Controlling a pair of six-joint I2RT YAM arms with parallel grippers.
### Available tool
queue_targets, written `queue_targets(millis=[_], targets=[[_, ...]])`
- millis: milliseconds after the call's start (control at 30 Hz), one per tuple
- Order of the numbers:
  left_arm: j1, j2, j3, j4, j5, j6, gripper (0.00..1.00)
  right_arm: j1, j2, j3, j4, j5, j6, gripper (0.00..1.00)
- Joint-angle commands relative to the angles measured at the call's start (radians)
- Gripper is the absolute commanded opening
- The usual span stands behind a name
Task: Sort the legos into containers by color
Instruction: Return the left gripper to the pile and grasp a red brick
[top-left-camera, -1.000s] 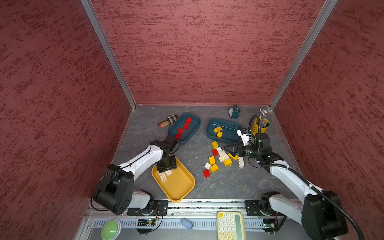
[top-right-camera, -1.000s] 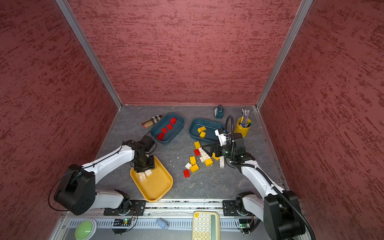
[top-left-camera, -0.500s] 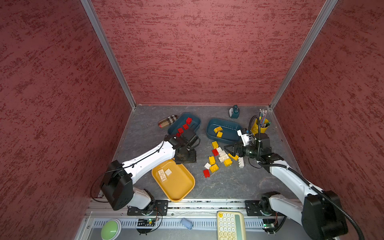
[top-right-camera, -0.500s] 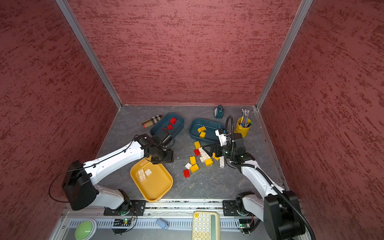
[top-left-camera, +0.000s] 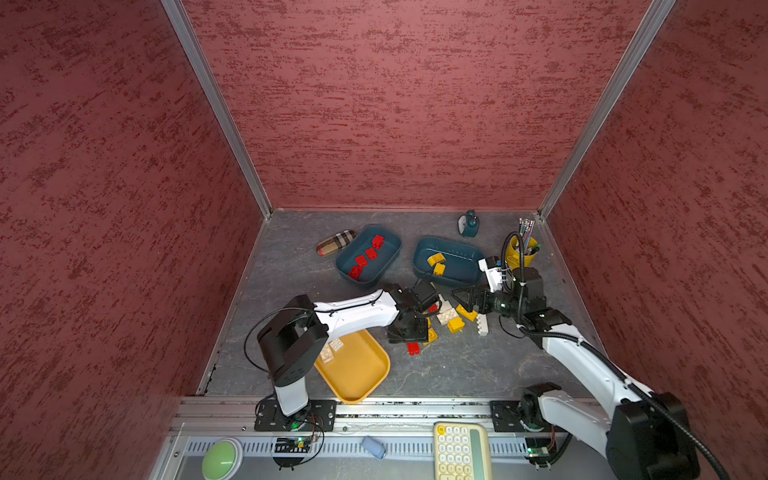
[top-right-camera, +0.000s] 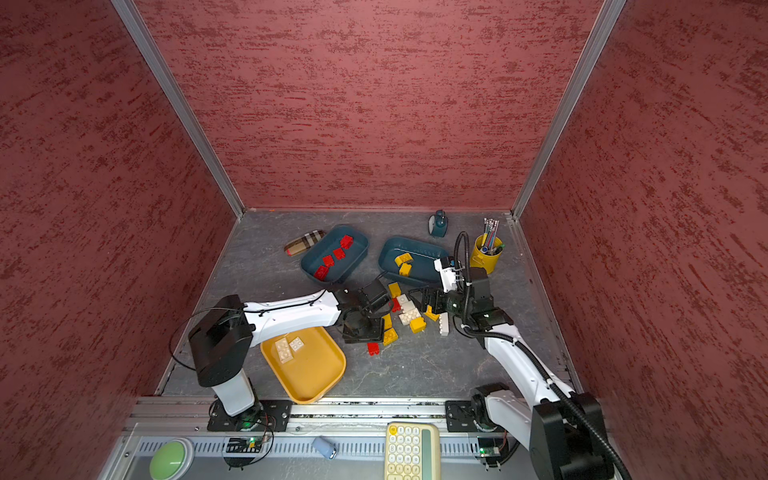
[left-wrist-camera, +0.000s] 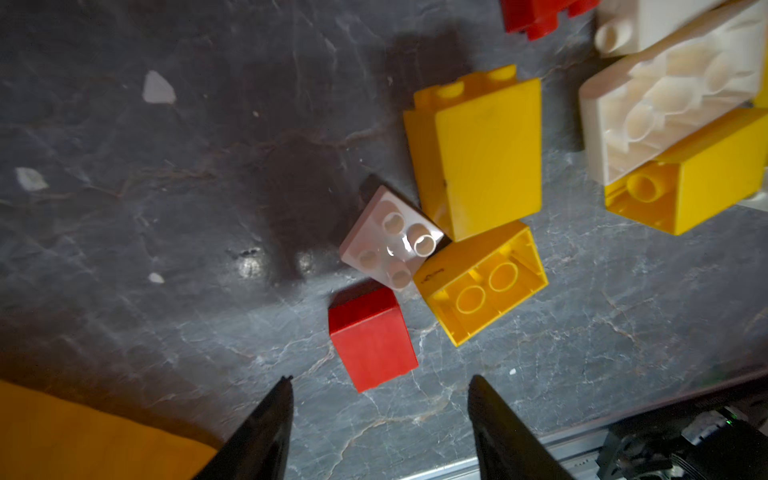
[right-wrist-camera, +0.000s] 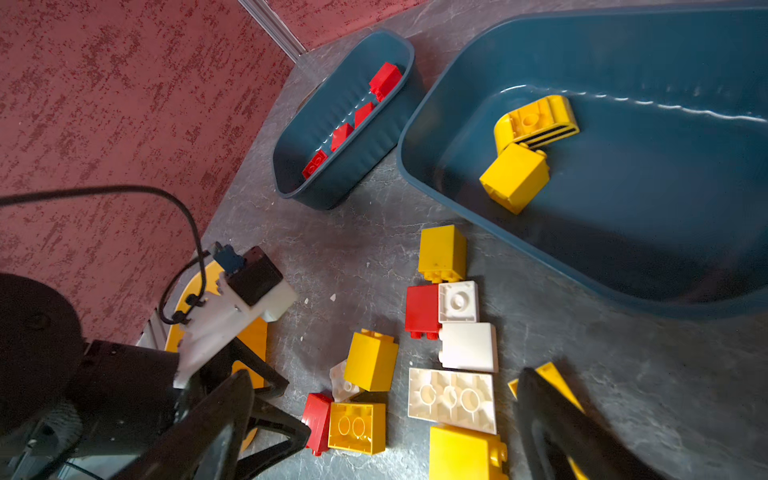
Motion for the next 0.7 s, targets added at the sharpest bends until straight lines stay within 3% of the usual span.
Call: queue_targets(millis=[0, 533, 667], targets=[[-0.016, 0.03, 0.009, 0.013, -0.046, -0.046, 0.67, 0.0, -0.023, -0.021, -0.025, 0.029, -0.027, 0.99], [-0.065, 0.139, 0.063, -0.073, -0.112, -0.054, 0.59, -0.002, -0.024, -0.024, -0.028, 0.025, -0.032, 0.99], [-0.07, 0.158, 0.083, -0.109, -0.131, -0.046, 0.52, -0.002, -0.032, -0.025, -0.034, 0.022, -0.032, 0.99]])
